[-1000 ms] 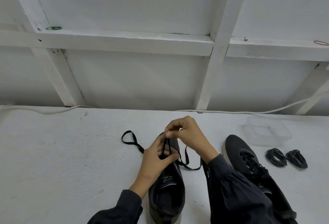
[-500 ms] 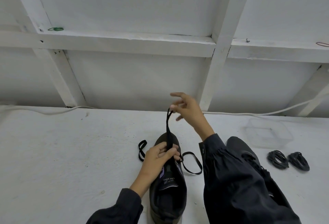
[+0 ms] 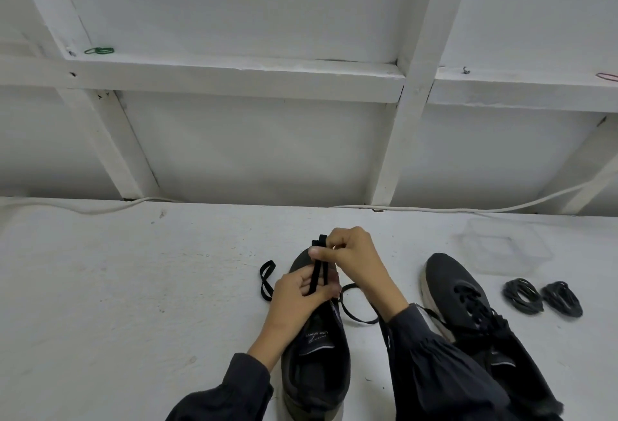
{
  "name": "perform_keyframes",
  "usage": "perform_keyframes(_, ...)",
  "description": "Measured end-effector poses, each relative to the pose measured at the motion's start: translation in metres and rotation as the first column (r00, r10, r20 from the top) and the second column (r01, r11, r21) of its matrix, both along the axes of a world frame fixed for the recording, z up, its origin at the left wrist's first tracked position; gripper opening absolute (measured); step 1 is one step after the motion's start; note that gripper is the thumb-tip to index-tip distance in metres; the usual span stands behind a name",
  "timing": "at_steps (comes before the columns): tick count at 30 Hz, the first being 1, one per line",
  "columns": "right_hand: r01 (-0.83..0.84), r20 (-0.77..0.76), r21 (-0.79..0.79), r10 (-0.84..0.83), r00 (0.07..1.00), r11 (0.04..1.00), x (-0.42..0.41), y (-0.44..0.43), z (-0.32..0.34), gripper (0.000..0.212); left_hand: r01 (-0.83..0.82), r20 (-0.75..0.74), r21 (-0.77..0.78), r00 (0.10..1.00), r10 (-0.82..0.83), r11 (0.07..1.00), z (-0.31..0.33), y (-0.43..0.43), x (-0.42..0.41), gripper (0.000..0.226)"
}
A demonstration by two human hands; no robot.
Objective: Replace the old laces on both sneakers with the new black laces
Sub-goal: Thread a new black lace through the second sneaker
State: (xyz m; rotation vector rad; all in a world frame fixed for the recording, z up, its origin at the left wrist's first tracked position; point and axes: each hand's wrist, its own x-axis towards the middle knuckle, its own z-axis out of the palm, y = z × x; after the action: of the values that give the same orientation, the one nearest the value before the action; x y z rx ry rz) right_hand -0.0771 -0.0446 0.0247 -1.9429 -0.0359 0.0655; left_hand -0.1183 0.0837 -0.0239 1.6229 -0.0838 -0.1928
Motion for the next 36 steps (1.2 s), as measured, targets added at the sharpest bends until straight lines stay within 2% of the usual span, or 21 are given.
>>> perform_keyframes(6,0.02,0.083,0.226,-0.04,0.996,0.974,0.024,0.003,0.044,0.049,-0.023,-0.005,0.02,1.0,0.023,1.0,-0.001,0.001,-0.003,0.017)
perform_keyframes(10,0.112,0.11,0.404,-0.17,0.979,0.908,0.064,-0.004,0.086,0.02,-0.015,-0.013,0.005,1.0,0.015,1.0,-0.002,0.003,-0.004,0.016)
perform_keyframes(12,0.146,0.132,0.43,-0.222,0.966,0.891,0.082,-0.006,0.091,0.019,-0.005,-0.022,-0.005,1.0,0.005,1.0,-0.001,0.004,-0.002,0.015)
perform_keyframes(14,0.131,0.117,0.409,-0.194,0.974,0.903,0.094,-0.006,0.079,0.017,0.007,-0.051,-0.081,0.999,-0.011,0.997,0.001,0.003,-0.002,0.011)
perform_keyframes(16,0.094,0.006,0.281,-0.1,0.995,0.955,0.096,-0.006,0.06,0.017,-0.003,-0.079,-0.144,0.997,-0.009,0.99,0.003,0.003,-0.001,0.012)
perform_keyframes(17,0.048,-0.078,0.106,-0.04,0.996,0.993,0.093,-0.01,0.051,0.025,-0.011,-0.086,-0.151,0.996,-0.002,0.988,0.003,0.003,0.001,0.014)
perform_keyframes(18,-0.035,-0.165,-0.117,0.015,0.986,0.993,0.09,-0.017,0.042,0.033,-0.016,-0.09,-0.153,0.996,0.002,0.988,0.004,0.003,0.001,0.016)
perform_keyframes(19,-0.136,-0.26,-0.295,0.058,0.964,0.946,0.083,-0.024,0.036,0.04,-0.021,-0.095,-0.157,0.995,0.007,0.987,0.003,0.002,0.001,0.017)
perform_keyframes(20,-0.22,-0.36,-0.375,0.078,0.93,0.9,0.075,-0.031,0.03,0.049,-0.027,-0.099,-0.164,0.995,0.011,0.986,0.004,0.001,0.001,0.018)
perform_keyframes(21,-0.3,-0.451,-0.372,0.111,0.886,0.878,0.064,-0.034,0.026,0.059,-0.034,-0.101,-0.166,0.995,0.017,0.986,0.003,0.0,0.001,0.018)
perform_keyframes(22,-0.373,-0.509,-0.334,0.168,0.844,0.866,0.054,-0.036,0.022,0.063,-0.037,-0.099,-0.162,0.995,0.021,0.986,0.003,0.0,0.001,0.018)
perform_keyframes(24,-0.427,-0.505,-0.251,0.259,0.823,0.869,0.033,-0.034,0.013,0.054,-0.036,-0.082,-0.133,0.996,0.025,0.99,0.003,0.0,0.003,0.018)
perform_keyframes(27,-0.339,-0.348,-0.057,0.3,0.888,0.939,0.016,-0.022,0.001,0.037,-0.034,-0.072,-0.094,0.997,0.027,0.995,0.003,-0.001,0.004,0.015)
perform_keyframes(30,-0.195,-0.24,0.18,0.235,0.942,0.964,0.015,-0.014,-0.006,0.034,-0.04,-0.08,-0.098,0.996,0.032,0.994,0.001,-0.002,0.003,0.008)
perform_keyframes(33,-0.169,-0.199,0.19,0.207,0.958,0.967,0.017,-0.01,0.002,0.027,-0.034,-0.041,-0.063,0.999,0.032,0.997,-0.002,0.0,0.001,0.01)
perform_keyframes(36,-0.133,-0.16,0.196,0.165,0.973,0.972,0.027,-0.009,0.019,0.036,-0.023,-0.008,-0.02,1.0,0.023,1.0,-0.003,0.002,-0.002,0.013)
